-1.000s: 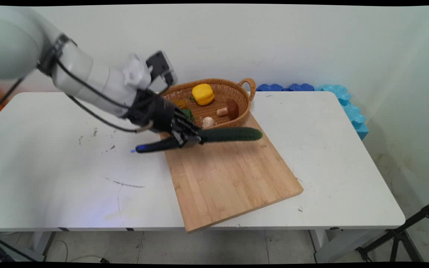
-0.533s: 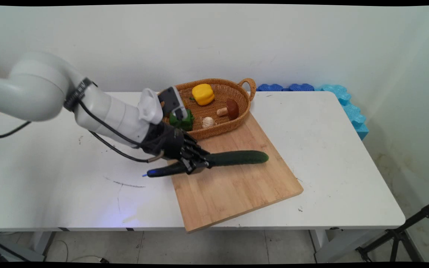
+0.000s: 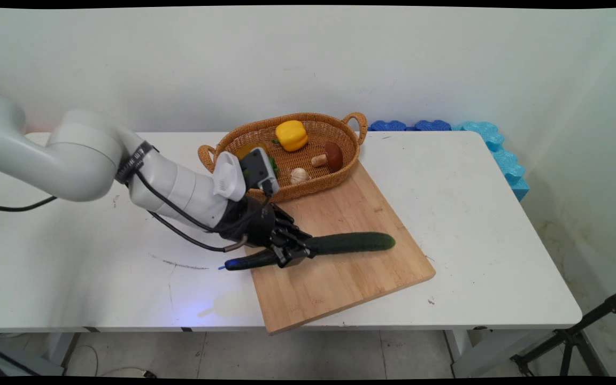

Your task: Place the picked object on the cutting board

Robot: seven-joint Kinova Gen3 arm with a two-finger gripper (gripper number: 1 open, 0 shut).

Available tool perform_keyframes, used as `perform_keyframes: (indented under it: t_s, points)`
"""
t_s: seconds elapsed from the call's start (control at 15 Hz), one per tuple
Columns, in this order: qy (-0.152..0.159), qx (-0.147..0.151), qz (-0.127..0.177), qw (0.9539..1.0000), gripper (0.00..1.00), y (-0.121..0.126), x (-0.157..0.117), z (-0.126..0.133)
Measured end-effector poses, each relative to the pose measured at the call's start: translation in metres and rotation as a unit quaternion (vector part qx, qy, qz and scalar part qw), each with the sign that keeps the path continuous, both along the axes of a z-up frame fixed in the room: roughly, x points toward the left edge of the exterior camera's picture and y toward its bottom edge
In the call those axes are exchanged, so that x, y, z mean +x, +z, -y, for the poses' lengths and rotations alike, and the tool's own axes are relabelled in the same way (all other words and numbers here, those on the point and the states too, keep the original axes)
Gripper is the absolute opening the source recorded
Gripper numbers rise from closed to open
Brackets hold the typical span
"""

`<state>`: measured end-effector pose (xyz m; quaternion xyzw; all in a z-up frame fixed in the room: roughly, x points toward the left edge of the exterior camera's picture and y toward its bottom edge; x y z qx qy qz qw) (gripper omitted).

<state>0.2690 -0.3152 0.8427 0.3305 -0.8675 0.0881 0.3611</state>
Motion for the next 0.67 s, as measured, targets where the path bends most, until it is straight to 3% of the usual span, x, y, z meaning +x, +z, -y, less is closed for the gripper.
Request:
perform_keyframes:
  t_s: [0.27,0.33,0.67]
  points:
    - [-0.006,-0.001,-0.003,1.0000,0.00,-0.011,-0.003,0.001]
    - [-0.007,-0.001,-0.004,1.0000,1.00,-0.012,-0.003,0.001]
    - [-0.014,-0.003,-0.003,0.9999,1.00,-0.020,-0.004,0.002]
